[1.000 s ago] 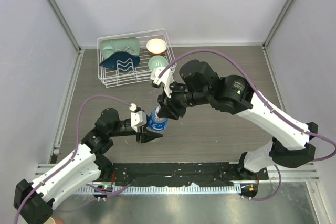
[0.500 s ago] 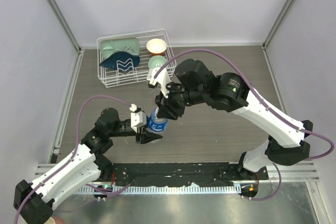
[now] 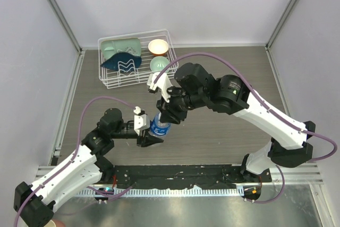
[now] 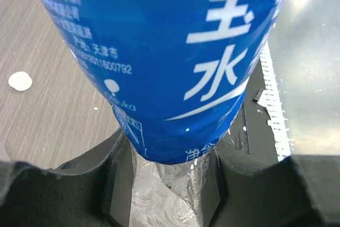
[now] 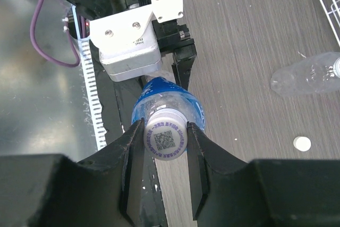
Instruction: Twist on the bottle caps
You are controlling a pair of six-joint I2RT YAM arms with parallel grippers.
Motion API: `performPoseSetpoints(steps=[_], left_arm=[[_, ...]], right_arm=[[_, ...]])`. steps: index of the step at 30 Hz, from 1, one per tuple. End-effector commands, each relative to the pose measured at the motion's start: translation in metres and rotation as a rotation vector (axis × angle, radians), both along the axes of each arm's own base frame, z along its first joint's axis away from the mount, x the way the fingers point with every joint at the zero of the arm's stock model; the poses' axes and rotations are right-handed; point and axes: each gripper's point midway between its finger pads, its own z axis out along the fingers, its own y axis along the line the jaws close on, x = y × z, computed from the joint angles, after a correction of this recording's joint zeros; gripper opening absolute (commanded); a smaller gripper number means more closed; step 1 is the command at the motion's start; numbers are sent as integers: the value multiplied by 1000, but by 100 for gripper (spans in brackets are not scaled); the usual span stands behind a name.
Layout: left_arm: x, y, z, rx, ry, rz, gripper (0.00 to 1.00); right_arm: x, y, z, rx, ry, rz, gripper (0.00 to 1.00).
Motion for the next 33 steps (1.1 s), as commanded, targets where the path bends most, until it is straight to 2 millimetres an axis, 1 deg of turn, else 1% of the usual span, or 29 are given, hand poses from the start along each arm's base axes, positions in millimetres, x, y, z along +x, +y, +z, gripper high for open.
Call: performPoseSetpoints(steps=[1,5,11,13,15,16,17,19,22,24,25,26,30,33], left_arm=[[5,-3,30,-56,-91,1,0],[7,-2,34,-61,-103,16,0],[9,-2,41,-83,-109,34,0],[11,-2,47,-103,-128,44,0],[15,-3,55,-126,-141,62,0],[17,-3,59,-134,-152,69,0],[18,-3,62,-144,-162,76,0],[23,-2,72,-167,-193,97,0],[27,-1,86,-190,-236,120,0],[29,-1,89,-190,-256,125,0],[29,0,92,-184,-297,120,0],[30,0,91,-177,-307,120,0],[34,2,87,-148,-313,138,0],[38,4,90,-149,-320,161,0]], right_arm=[[-13,-11,-29,-112,46,10,9],[-13,-16,-47,-167,63,-12,9],[-15,-21,-51,-170,84,-44,9],[-16,-18,-49,-146,89,-42,9],[-18,-17,-55,-144,107,-45,8],[-18,-13,-51,-113,104,-46,8],[-19,-12,-56,-114,116,-43,8],[-22,-5,-56,-81,142,-36,8],[-22,-2,-64,-94,162,-39,8],[-23,0,-73,-119,192,-60,7],[-23,-2,-76,-140,204,-72,7],[-21,0,-80,-156,208,-80,6],[-15,-2,-90,-208,228,-148,5],[-8,-5,-103,-263,237,-217,4]])
